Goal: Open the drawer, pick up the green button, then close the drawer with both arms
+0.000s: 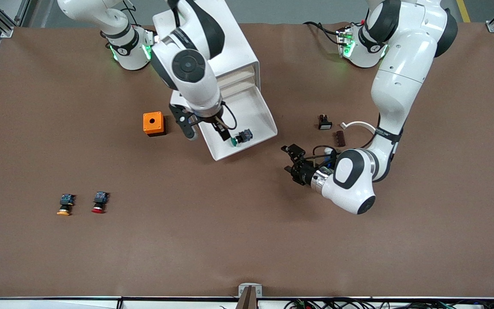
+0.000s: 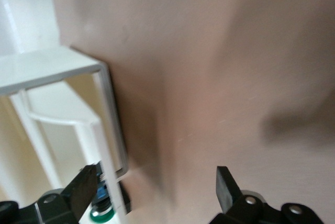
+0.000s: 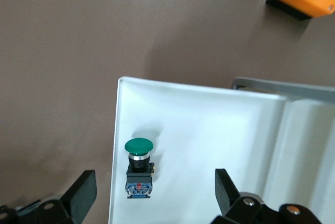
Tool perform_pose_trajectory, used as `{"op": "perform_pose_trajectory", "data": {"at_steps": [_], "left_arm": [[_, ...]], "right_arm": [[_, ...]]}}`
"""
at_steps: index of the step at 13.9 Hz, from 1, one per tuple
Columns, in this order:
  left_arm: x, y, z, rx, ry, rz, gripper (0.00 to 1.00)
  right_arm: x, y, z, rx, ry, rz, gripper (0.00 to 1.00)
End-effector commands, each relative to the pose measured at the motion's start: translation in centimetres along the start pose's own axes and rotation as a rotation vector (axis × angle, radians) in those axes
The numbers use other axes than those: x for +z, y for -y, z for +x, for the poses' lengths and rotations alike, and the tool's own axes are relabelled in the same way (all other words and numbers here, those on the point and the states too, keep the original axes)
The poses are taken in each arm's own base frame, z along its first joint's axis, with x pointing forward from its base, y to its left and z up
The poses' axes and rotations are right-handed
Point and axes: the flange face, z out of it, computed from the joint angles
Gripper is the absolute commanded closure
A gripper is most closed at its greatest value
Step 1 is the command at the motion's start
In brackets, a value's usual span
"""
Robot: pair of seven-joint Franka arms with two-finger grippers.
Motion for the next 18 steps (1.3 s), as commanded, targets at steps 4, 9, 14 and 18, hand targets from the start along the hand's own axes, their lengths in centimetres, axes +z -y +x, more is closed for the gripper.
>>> {"op": "perform_pose_trajectory", "data": {"at_steps": [4,9,14,18], "left_arm": [[-4.4,0.8,1.5,0.155,-0.287,-0.232,0.00],[-5.4,6.7,-2.1,0.580,-0.546,-0.315,0.00],[-4.2,7.4,-3.4,0.964,-0.615,-0.239,0.00],[-1.1,8.4,-5.8,1.121,-0.581,-0.256,0.00]], "right_arm": [[7.0,1.4,-4.7,0.062,-0.077,0.019,0.00],[10.4,1.9,-7.4,0.073,-0.099,0.014,0.00],[11.0,2.1,-7.7,0.067,-0.102,0.015,0.01],[11.1,2.2,-7.6,0.067,-0.096,0.012,0.61]]}}
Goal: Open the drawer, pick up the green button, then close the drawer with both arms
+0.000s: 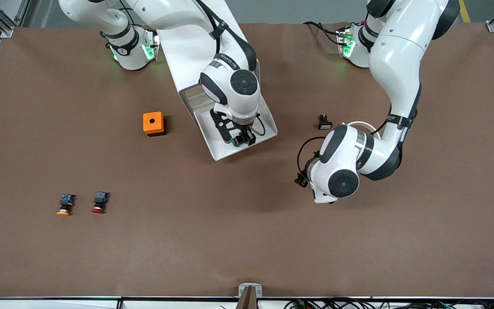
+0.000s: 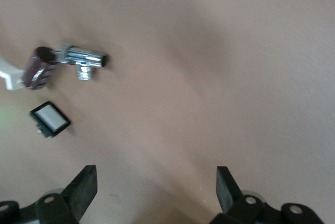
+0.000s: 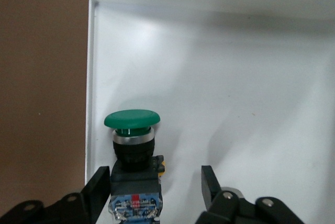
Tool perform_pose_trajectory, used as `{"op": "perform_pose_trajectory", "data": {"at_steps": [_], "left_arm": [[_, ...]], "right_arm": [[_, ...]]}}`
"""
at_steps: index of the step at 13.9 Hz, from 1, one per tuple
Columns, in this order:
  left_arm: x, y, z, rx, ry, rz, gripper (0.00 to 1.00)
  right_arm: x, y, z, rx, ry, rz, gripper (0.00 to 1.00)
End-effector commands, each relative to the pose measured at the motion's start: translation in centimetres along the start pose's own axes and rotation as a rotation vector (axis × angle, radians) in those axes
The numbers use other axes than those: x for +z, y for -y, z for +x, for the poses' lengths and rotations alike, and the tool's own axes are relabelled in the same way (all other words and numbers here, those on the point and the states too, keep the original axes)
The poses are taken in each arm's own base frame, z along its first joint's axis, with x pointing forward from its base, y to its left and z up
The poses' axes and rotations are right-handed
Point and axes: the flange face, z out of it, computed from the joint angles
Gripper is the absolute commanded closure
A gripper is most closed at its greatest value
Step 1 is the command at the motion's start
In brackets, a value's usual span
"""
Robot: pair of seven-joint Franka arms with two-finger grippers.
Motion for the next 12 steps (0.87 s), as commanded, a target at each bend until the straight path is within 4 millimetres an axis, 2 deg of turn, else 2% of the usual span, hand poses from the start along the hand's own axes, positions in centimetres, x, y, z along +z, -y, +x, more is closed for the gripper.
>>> {"op": "perform_pose_trajectory", "data": {"at_steps": [1,2,3,5,7,9,11,12], "left_arm": [[2.0,-1.5,-3.2,0.082,-0.002,-0.071,0.00],[3.3,-2.0,-4.8,0.106,-0.001,-0.086,0.00],[4.2,-2.3,-5.9,0.120,-0.002,-0.101,0.00],[6.5,-2.5,-8.3,0.152,0.006,-0.109,0.00],[7.7,-2.5,-10.4,0.175,0.032,-0.106,0.00],[9.0,-2.4,-12.4,0.197,0.049,-0.103,0.00],[10.3,-2.1,-14.5,0.212,0.070,-0.101,0.00],[11.3,-1.9,-15.6,0.227,0.077,-0.093,0.00]], "right_arm": [[0.0,0.5,-0.2,0.016,-0.007,0.009,0.86],[0.2,0.4,-0.4,0.014,-0.006,0.007,1.00],[0.1,0.5,-0.4,0.011,-0.004,0.011,1.00],[-2.0,1.8,0.2,0.011,0.013,0.044,1.00],[-3.7,2.9,2.1,-0.037,0.020,0.063,1.00],[-6.6,3.3,6.4,-0.161,0.009,0.039,1.00],[-9.4,3.7,12.2,-0.310,0.005,0.024,1.00],[-10.7,3.8,15.9,-0.390,0.006,0.016,1.00]]}}
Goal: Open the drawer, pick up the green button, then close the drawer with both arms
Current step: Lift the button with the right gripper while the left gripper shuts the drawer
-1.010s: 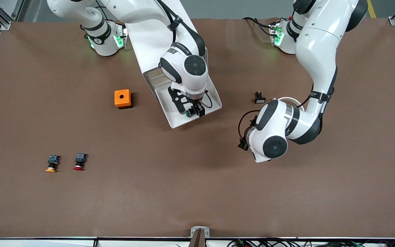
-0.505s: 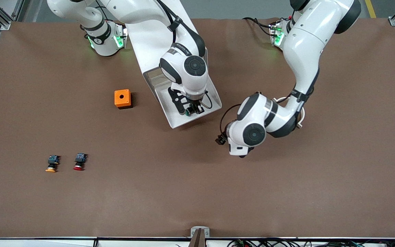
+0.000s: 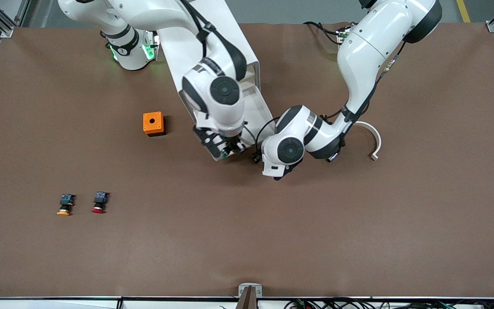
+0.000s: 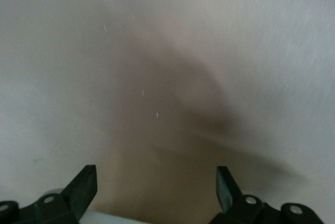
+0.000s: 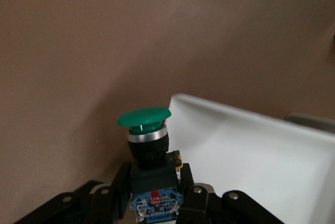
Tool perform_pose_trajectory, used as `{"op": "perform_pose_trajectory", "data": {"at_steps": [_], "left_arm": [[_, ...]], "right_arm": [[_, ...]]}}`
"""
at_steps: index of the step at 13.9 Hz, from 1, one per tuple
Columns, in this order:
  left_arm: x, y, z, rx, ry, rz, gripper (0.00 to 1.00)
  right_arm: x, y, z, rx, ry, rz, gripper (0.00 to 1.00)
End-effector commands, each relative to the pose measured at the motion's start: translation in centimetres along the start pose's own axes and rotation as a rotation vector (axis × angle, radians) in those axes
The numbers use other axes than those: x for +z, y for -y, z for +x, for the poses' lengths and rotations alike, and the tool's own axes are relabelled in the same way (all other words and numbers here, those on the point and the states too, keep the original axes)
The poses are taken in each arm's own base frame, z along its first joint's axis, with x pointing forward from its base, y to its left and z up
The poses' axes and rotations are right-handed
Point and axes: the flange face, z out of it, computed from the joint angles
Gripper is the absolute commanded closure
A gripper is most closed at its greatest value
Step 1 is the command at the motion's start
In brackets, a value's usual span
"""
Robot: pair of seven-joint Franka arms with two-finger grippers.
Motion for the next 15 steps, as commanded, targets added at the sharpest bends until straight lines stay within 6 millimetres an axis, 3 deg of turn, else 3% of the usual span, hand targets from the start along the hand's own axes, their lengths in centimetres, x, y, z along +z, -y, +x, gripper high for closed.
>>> {"op": "perform_pose_trajectory", "data": {"at_steps": [1,4,7,10,15], "left_arm": [[2.2,0.7,-3.0,0.032,0.023,0.014,0.00],[4.1,1.1,-6.8,0.044,0.058,0.049,0.00],[6.3,1.2,-10.8,0.033,0.055,0.089,0.00],[8.7,1.5,-14.2,0.035,0.048,0.130,0.00],[11.1,2.3,-18.1,0.021,0.032,0.175,0.00]], "right_arm": [[-3.8,-2.6,8.5,-0.189,0.018,-0.019,1.00],[-3.3,-5.3,17.8,-0.353,0.022,-0.028,1.00],[1.0,-8.5,24.3,-0.434,0.013,-0.003,1.00],[5.9,-11.0,28.5,-0.506,-0.004,0.024,1.00],[11.4,-13.7,33.4,-0.596,0.011,0.014,1.00]]}}
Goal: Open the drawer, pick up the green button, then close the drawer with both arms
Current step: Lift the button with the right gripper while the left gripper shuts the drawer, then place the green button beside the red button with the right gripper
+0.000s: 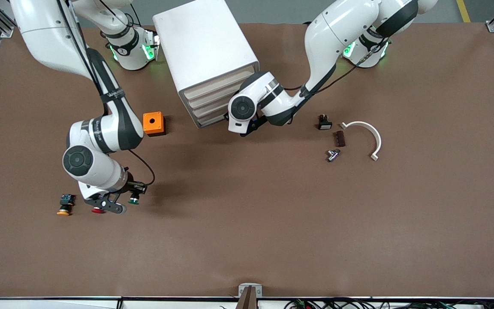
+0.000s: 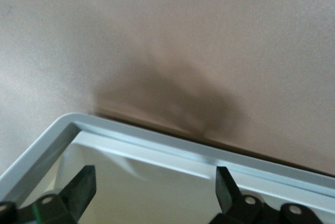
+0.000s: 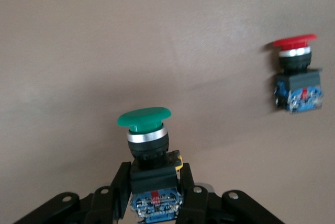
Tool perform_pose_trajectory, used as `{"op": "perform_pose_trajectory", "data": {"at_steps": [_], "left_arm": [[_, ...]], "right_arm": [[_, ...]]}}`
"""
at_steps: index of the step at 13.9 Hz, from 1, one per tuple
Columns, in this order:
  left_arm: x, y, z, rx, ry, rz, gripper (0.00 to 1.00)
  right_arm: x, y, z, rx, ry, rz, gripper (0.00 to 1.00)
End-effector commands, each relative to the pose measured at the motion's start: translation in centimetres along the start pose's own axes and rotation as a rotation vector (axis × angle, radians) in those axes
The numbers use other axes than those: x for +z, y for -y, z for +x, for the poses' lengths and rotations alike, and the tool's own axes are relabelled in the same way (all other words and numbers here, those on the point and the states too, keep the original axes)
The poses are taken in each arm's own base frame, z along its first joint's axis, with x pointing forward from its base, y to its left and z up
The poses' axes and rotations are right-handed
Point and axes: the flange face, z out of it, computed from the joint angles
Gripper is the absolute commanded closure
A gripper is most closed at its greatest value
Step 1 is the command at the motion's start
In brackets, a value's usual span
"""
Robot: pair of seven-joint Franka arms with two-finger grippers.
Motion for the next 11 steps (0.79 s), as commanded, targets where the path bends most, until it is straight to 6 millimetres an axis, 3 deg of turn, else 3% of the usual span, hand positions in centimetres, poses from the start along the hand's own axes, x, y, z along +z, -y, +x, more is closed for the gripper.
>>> {"op": "perform_pose_trajectory", "data": {"at_steps": [1,3,7,8,11], "left_arm": [[1.0,0.6,-1.5,-0.036,0.000,0.019,0.00],[-0.1,0.6,0.0,-0.051,-0.010,0.009,0.00],[-7.3,0.6,9.5,-0.156,-0.066,-0.096,0.00],[-11.8,1.5,13.6,-0.180,-0.125,-0.131,0.00],[-19.0,4.3,19.6,-0.231,-0.155,-0.154,0.00]], "right_arm": [[2.0,-1.8,0.9,-0.043,0.003,0.002,1.00],[3.9,-2.1,1.1,-0.055,-0.005,-0.009,1.00],[4.8,-1.7,1.2,-0.081,-0.024,-0.014,1.00],[4.7,-2.2,1.5,-0.118,-0.031,-0.026,0.02],[4.1,-2.0,1.6,-0.129,-0.032,-0.028,0.00]]}}
